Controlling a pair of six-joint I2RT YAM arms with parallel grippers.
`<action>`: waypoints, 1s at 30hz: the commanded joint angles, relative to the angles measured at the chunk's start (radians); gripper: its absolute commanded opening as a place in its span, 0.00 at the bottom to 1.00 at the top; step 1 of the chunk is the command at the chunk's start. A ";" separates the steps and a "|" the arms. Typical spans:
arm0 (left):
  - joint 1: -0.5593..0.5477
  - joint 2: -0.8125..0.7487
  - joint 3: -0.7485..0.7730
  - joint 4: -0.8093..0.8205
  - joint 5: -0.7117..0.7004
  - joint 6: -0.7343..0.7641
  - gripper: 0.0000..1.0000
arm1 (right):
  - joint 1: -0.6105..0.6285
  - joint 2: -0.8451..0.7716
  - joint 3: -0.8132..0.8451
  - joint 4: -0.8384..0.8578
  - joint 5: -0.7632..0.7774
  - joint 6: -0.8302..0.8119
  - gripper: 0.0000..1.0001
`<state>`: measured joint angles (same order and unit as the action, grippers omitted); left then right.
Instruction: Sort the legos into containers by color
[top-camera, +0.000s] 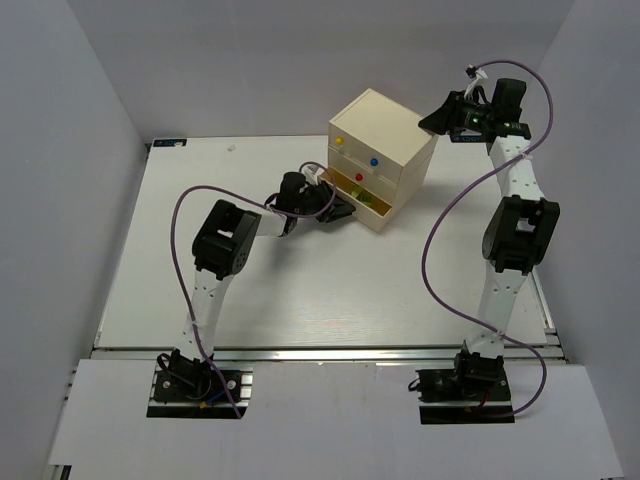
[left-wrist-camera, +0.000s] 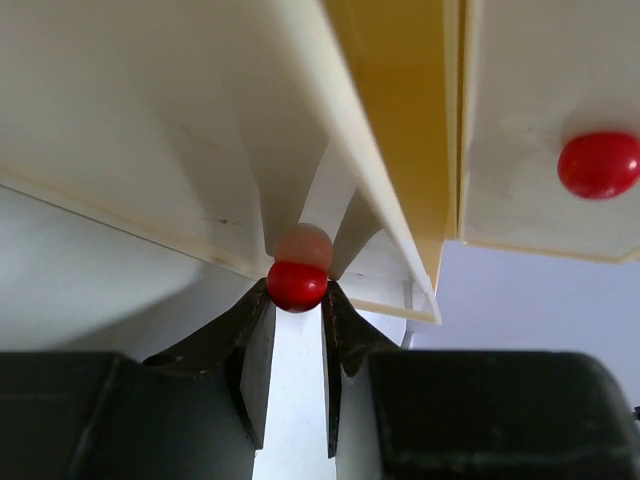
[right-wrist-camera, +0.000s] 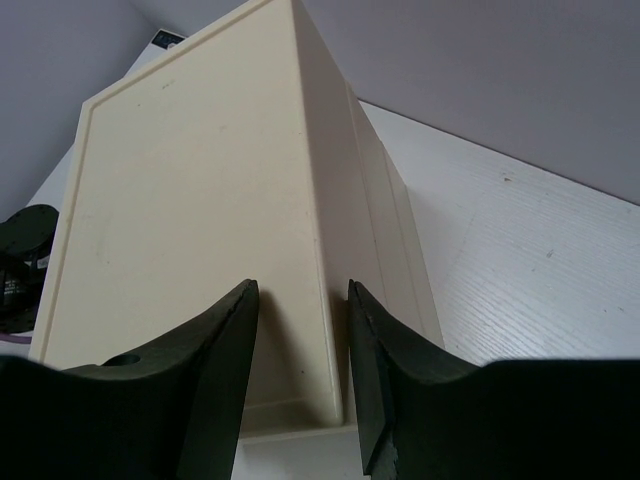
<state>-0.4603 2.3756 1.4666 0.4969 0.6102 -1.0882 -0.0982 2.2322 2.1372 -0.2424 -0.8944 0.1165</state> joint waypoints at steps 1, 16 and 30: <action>-0.011 0.017 0.067 0.048 -0.075 0.016 0.33 | 0.018 0.038 -0.002 -0.155 -0.040 -0.060 0.45; -0.029 0.086 0.219 -0.001 -0.063 0.062 0.35 | 0.023 0.086 0.052 -0.255 -0.077 -0.103 0.46; -0.038 0.134 0.296 0.002 -0.102 0.054 0.37 | 0.025 0.093 0.055 -0.284 -0.083 -0.112 0.47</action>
<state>-0.4923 2.5149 1.7111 0.4637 0.5377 -1.0393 -0.1001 2.2623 2.2124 -0.3397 -0.9264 0.0353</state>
